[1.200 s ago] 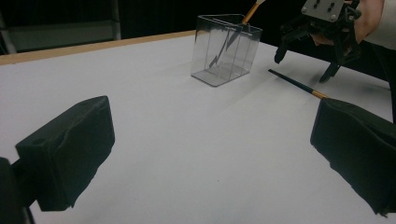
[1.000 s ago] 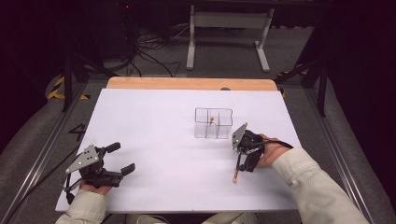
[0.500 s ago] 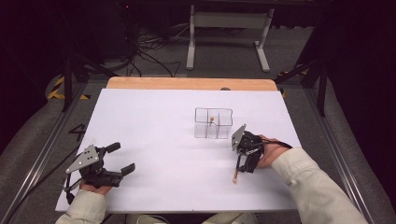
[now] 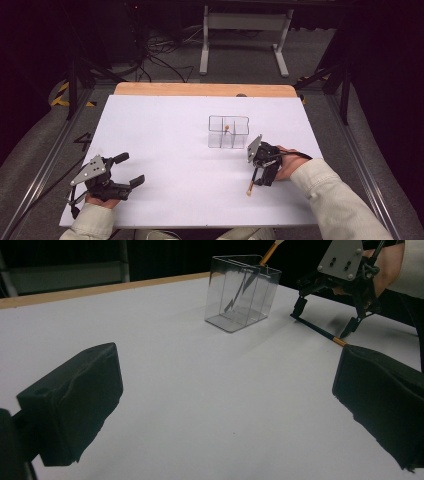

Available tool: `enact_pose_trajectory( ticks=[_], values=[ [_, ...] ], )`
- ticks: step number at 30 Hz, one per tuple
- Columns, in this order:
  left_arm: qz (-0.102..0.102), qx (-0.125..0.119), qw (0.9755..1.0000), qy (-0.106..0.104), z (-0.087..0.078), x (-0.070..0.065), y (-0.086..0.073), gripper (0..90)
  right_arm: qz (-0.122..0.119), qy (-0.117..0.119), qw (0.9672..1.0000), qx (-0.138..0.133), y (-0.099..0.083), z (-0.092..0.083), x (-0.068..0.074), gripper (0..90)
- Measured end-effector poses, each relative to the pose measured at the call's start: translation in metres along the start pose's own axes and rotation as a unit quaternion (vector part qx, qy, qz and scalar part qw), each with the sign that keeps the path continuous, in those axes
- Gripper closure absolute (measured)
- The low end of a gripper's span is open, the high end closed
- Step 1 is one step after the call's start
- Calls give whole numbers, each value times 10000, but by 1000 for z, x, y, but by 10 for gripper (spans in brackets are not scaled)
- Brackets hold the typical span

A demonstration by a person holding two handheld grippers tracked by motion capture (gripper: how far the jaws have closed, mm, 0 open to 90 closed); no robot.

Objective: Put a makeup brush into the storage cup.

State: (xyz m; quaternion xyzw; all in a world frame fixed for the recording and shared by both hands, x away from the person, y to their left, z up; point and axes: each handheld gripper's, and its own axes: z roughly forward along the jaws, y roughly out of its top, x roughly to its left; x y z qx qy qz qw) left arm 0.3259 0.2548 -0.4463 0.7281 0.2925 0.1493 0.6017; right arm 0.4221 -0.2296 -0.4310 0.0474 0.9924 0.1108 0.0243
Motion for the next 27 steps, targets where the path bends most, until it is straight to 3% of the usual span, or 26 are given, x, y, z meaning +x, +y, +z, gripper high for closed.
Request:
enact_pose_trajectory(
  ticks=[8,16,27],
  values=[
    [-8,-4,10000,6,0,0,0,4,49,72,9999,54,0,0,0,89],
    [-10,-4,10000,-1,0,0,0,4,14,110,9999,116,1,-4,1,212],
    [-9,1,10000,-9,1,0,0,4,-169,141,9986,475,7,-11,5,530]
  ],
)
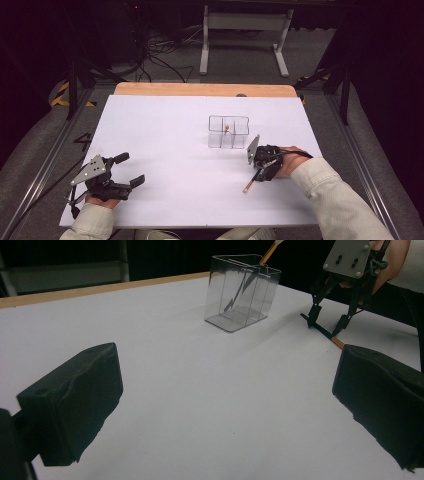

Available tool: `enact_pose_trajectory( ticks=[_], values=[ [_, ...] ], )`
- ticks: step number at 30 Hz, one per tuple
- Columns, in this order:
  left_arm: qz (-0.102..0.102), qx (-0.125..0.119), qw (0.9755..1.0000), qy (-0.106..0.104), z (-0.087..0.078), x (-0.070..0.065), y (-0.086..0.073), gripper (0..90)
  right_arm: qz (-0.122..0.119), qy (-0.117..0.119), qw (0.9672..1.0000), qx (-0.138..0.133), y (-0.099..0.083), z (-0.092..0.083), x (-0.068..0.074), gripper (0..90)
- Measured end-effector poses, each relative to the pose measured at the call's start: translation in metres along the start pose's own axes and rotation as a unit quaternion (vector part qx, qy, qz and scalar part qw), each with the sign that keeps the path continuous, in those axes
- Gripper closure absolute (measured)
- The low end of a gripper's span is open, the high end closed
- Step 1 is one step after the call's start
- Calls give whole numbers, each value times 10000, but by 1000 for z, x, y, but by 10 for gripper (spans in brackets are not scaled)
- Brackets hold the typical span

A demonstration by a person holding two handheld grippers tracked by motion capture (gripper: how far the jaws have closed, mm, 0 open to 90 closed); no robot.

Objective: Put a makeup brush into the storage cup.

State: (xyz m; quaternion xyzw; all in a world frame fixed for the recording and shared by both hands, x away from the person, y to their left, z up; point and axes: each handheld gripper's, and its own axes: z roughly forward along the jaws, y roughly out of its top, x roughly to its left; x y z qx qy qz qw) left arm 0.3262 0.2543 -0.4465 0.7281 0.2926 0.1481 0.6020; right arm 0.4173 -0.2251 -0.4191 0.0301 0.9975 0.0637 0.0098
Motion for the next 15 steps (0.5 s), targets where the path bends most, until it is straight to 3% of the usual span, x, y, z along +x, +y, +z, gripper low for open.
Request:
enact_pose_trajectory(
  ticks=[8,15],
  values=[
    [3,-2,10000,1,0,0,0,5,-121,30,9998,150,3,-1,4,739],
    [30,10,10000,6,0,0,0,6,-185,56,9995,241,4,-1,6,828]
  ],
)
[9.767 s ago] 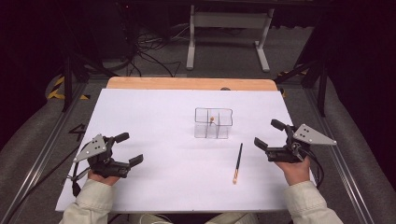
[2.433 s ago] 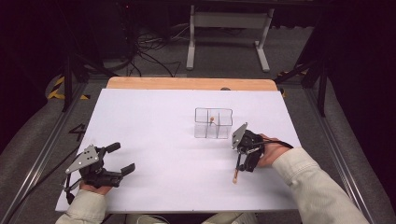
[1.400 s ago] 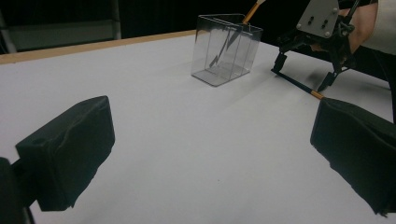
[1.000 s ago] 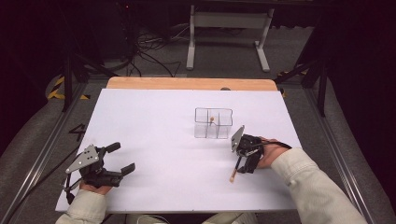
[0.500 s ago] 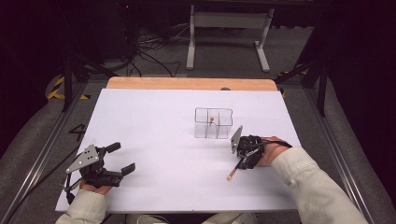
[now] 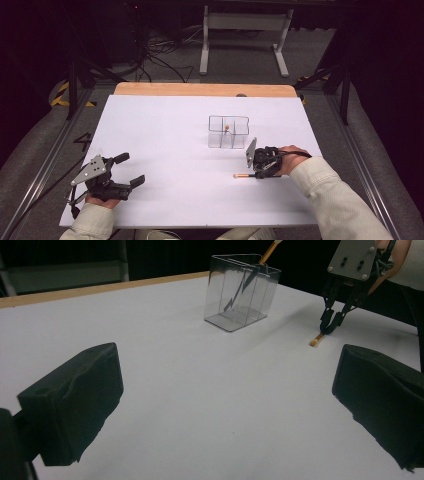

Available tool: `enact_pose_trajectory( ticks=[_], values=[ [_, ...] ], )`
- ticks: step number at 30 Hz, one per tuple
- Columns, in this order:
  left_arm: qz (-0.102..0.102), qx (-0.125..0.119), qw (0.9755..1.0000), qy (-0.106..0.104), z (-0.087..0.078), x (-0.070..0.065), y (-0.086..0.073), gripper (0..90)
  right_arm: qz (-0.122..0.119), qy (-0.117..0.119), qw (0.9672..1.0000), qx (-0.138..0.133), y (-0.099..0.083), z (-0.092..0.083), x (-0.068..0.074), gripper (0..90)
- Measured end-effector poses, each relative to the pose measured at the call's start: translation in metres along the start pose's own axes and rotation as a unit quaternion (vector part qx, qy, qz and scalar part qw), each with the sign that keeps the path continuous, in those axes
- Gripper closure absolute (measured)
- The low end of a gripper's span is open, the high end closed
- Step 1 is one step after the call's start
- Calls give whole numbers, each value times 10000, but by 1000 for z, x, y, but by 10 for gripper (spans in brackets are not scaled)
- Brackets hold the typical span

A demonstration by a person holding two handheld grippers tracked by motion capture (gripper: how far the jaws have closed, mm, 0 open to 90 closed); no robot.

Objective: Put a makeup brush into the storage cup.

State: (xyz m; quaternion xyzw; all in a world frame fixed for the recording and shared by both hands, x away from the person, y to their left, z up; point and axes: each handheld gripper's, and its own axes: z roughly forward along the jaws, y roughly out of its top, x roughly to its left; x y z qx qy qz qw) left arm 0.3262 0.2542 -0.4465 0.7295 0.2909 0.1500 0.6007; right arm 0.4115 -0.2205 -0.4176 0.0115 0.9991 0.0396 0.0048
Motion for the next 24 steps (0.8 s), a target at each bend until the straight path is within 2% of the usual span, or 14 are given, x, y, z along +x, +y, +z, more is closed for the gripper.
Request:
enact_pose_trajectory(
  ticks=[18,22,24],
  values=[
    [-21,-15,10000,2,0,0,0,6,23,-33,10000,41,0,-1,2,834],
    [-17,-8,10000,4,0,0,0,6,41,-63,10000,-16,-1,-3,3,834],
    [-18,-13,10000,6,0,0,0,6,52,-126,9998,-133,-1,-9,4,833]
  ],
)
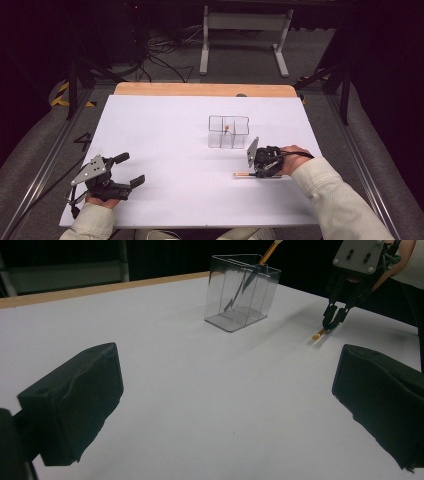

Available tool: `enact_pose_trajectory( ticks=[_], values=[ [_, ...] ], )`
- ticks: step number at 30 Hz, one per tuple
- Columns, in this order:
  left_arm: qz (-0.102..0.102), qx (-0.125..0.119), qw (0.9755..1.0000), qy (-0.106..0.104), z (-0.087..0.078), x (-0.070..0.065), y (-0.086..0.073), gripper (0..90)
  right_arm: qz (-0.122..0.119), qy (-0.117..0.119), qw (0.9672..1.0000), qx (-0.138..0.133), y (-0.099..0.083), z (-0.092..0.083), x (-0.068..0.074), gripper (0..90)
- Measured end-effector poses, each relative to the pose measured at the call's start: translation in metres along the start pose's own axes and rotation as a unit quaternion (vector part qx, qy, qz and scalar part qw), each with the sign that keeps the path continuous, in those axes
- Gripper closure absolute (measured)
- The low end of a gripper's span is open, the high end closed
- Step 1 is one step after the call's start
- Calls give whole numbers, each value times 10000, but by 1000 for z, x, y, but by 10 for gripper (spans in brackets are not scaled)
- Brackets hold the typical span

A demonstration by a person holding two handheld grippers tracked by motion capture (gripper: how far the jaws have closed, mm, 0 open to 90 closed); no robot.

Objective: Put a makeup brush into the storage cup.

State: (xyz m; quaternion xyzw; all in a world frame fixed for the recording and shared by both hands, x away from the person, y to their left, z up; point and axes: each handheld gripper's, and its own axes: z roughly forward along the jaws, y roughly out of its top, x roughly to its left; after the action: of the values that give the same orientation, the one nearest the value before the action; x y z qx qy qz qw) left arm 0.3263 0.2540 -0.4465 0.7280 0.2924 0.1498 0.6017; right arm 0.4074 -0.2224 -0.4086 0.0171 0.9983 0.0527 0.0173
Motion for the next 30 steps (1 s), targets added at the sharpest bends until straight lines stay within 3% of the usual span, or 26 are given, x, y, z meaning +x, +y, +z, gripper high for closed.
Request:
enact_pose_trajectory(
  ticks=[2,14,30],
  values=[
    [11,11,10000,-8,0,0,0,6,9,-59,9998,-190,-1,-5,1,834],
    [8,21,10000,-4,1,0,0,6,46,-294,9975,-639,-3,-29,9,833],
    [9,-23,10000,-8,1,0,0,5,44,-600,9899,-1281,-5,-54,16,833]
  ],
)
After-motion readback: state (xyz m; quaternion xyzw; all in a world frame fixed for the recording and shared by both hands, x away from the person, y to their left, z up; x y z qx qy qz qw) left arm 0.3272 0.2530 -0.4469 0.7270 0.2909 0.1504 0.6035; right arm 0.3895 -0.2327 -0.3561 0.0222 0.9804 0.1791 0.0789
